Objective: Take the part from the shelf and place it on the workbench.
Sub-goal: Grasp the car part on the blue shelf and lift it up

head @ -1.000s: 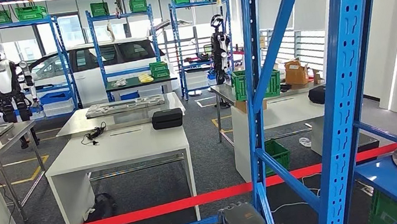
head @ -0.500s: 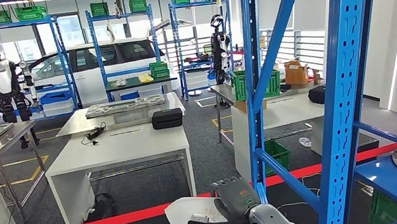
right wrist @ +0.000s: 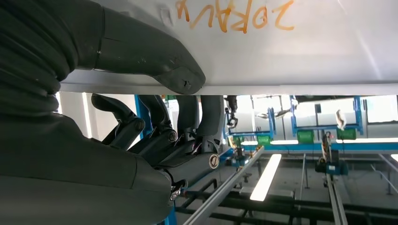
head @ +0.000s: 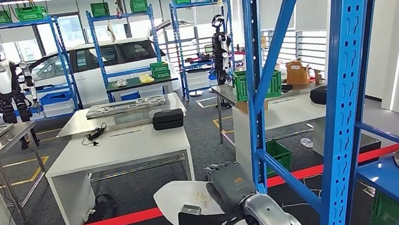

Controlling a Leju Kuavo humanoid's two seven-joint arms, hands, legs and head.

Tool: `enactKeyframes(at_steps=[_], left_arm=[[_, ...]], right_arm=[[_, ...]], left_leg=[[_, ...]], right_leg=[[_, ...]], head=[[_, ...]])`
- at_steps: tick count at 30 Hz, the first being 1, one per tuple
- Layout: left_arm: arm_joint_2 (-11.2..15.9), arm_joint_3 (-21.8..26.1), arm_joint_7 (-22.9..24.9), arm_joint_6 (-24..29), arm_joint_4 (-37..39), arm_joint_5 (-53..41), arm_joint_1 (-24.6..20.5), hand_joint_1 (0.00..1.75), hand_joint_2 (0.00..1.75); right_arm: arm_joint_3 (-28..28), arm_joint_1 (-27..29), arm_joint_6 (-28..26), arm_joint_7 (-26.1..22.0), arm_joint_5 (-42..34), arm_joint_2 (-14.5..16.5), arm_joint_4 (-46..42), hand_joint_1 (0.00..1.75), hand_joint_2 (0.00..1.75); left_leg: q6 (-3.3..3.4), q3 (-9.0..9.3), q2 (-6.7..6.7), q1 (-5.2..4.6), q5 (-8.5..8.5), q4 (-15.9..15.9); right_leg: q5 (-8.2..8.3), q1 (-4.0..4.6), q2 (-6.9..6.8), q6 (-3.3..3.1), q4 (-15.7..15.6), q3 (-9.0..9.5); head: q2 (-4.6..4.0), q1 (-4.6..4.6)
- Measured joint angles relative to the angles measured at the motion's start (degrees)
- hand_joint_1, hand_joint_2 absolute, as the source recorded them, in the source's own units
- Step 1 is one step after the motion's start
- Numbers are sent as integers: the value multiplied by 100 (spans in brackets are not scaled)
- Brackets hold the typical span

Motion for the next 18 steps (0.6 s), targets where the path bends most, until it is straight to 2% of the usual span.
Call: enactKeyframes(at_steps=[18], left_arm=[[-3,184,150,61,6,244,7,0,175]], right_arm=[[-73,-73,58,-12,197,415,-546,175,175]], left_leg=[[0,0,-1,0,0,-1]], right_leg=[[-1,1,0,-1,1,0]], head=[[0,0]])
